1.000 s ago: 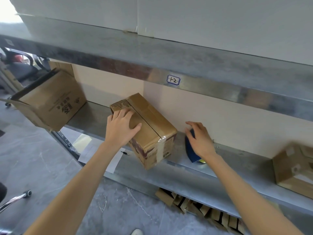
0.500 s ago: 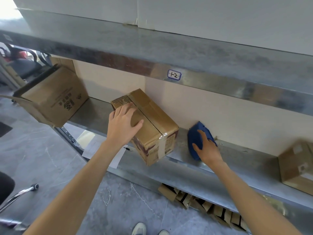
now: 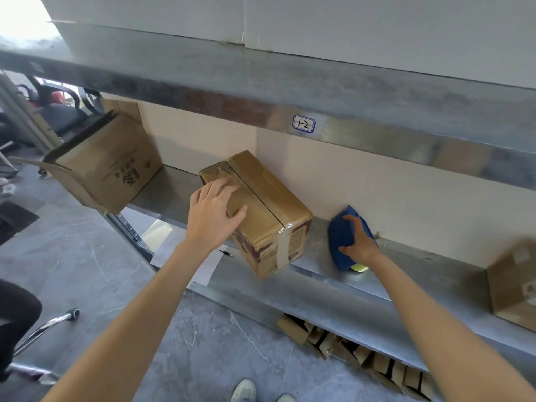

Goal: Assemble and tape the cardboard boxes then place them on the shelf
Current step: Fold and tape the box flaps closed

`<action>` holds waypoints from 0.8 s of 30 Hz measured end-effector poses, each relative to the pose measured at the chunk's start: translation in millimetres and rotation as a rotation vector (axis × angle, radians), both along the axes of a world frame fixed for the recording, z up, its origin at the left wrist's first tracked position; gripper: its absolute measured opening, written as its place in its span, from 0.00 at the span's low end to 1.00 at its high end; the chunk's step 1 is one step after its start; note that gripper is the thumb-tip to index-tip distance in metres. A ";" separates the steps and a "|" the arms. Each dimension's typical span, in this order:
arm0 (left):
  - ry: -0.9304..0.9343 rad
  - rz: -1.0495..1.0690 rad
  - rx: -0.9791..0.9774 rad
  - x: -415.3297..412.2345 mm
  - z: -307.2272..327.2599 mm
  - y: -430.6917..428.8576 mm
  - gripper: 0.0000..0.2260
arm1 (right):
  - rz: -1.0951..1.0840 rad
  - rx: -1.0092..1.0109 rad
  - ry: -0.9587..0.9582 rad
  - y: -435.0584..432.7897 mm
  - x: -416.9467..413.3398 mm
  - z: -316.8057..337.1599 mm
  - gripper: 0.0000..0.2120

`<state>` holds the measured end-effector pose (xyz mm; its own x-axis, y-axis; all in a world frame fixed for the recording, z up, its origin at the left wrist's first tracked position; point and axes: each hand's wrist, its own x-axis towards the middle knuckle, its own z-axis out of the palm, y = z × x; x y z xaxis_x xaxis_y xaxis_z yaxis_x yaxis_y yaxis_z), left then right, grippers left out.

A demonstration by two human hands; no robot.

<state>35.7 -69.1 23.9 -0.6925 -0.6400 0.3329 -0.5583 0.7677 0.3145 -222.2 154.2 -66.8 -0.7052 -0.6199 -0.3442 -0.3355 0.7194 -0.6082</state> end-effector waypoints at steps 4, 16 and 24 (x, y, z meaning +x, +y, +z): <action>0.010 -0.012 -0.012 6.0 4.2 4.4 0.21 | 0.006 0.038 -0.040 -7.1 -1.7 5.5 0.41; 0.053 -0.051 0.018 4.5 10.5 13.5 0.20 | -0.010 -0.132 0.217 20.0 21.0 59.7 0.33; 0.102 -0.196 0.133 -11.4 21.9 19.0 0.19 | 0.221 -0.294 0.513 33.2 40.0 125.6 0.25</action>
<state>24.2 -50.1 45.7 -0.7749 -0.5398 0.3290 -0.3632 0.8061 0.4672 -182.2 187.3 58.8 -0.5799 -0.7870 0.2105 -0.7584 0.4272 -0.4922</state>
